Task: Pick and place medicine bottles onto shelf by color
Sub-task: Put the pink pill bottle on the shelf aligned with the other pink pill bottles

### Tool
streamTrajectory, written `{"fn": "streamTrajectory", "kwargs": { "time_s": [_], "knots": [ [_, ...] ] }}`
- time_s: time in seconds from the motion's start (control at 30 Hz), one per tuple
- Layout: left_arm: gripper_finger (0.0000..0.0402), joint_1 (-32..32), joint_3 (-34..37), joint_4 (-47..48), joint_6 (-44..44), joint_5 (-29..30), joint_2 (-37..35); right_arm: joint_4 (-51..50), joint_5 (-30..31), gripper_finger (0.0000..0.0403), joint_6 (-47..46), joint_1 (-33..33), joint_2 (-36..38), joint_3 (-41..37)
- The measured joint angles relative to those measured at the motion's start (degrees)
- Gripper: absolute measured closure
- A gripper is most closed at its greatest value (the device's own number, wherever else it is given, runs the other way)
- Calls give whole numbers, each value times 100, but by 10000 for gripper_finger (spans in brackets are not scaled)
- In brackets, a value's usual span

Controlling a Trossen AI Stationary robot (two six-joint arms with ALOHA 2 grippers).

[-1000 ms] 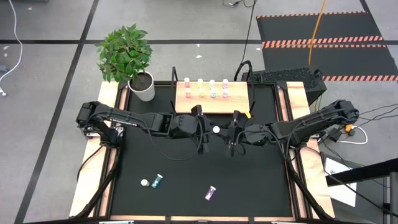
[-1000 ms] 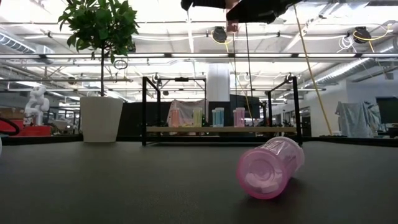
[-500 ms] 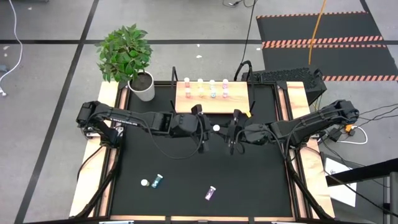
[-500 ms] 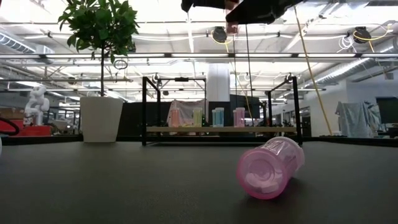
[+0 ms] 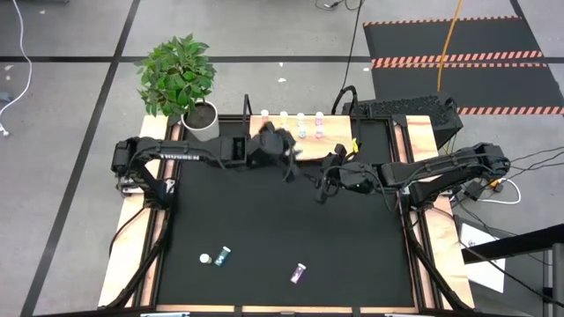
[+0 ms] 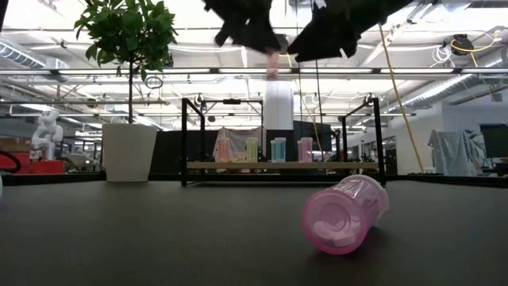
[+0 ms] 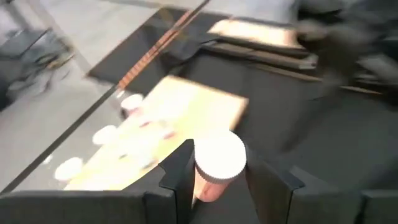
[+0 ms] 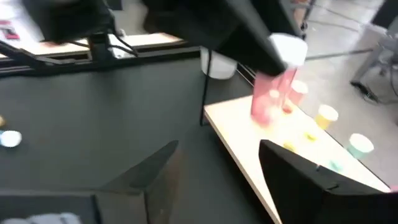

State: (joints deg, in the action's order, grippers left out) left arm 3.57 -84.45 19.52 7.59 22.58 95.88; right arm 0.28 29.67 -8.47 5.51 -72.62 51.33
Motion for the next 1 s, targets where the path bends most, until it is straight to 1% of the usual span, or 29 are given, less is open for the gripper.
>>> {"fn": "streamTrajectory", "kwargs": {
  "time_s": [0.13,0.23,0.3,0.33,0.43,0.53,0.63,0.73,0.87,1.0],
  "knots": [
    [278,437,0,280,239,4,0,-217,14,160,-170,-165,0,0],
    [280,789,2,658,306,-12,-38,-327,11,149,-182,-232,0,0],
    [279,1022,6,866,201,-36,-57,-386,32,145,-183,-291,0,0],
    [279,1128,58,907,19,-158,-63,-395,48,145,-183,-328,0,-2],
    [278,1428,345,868,-487,-815,-91,-379,81,145,-358,-459,0,-45],
    [278,1724,823,378,-901,-1556,-146,-383,179,144,-665,-582,0,-128],
    [278,1993,1311,125,-1454,-2074,-227,-379,185,144,-765,-682,0,-188],
    [278,2181,1619,-283,-1922,-2338,-232,-324,181,144,-878,-769,0,-269],
    [278,2454,1887,-399,-2298,-2707,-232,-170,179,144,-1046,-863,0,-371],
    [278,2597,2090,-488,-2458,-2897,-235,-172,164,144,-1213,-891,-2,-376]
  ]
}}
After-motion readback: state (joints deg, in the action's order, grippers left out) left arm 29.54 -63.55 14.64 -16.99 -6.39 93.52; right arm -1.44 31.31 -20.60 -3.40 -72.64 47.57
